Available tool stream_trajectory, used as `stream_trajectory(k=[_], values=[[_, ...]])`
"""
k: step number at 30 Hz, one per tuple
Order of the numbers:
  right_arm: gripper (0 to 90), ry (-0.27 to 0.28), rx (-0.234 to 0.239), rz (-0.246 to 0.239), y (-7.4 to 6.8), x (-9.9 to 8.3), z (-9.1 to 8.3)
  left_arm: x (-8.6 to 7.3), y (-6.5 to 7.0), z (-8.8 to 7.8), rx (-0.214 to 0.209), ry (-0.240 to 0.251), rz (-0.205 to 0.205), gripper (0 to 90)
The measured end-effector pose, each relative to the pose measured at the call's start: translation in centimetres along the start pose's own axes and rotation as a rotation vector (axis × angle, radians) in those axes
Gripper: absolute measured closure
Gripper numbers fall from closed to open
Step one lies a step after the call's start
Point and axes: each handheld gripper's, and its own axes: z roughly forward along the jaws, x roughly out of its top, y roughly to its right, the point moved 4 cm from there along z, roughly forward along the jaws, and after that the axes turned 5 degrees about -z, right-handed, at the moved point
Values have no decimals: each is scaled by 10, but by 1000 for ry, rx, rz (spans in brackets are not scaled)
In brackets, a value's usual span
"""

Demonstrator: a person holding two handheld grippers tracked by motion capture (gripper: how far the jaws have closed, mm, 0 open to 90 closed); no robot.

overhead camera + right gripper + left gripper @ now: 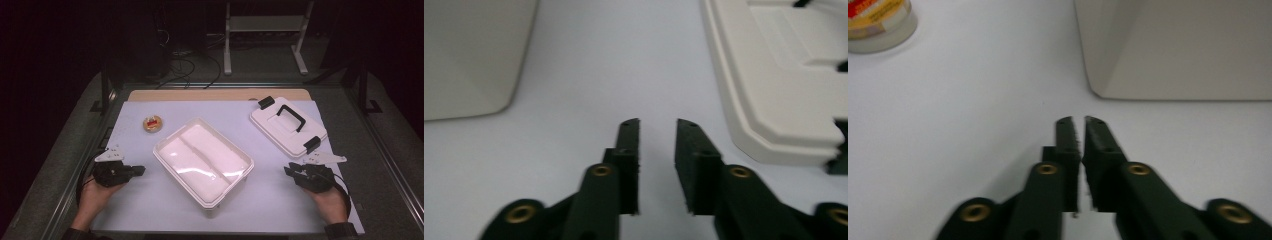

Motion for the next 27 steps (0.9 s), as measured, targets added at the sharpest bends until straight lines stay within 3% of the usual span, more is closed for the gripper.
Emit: stream_trajectory(k=[2,3,9,12,17,27], values=[[836,6,15,-9,-4,2,0,3,0,0,2,-4,6,899],[897,19,51,-29,-11,7,-1,8,-1,0,3,-2,7,899],[898,23,148,-66,-30,16,-3,22,-1,4,-1,4,28,899],[898,24,188,-96,-42,22,-3,38,-3,9,-4,19,58,899],[898,21,254,-142,-62,29,1,53,-6,17,-12,35,69,899],[898,15,344,-219,-94,37,10,75,-11,33,-52,57,91,898]])
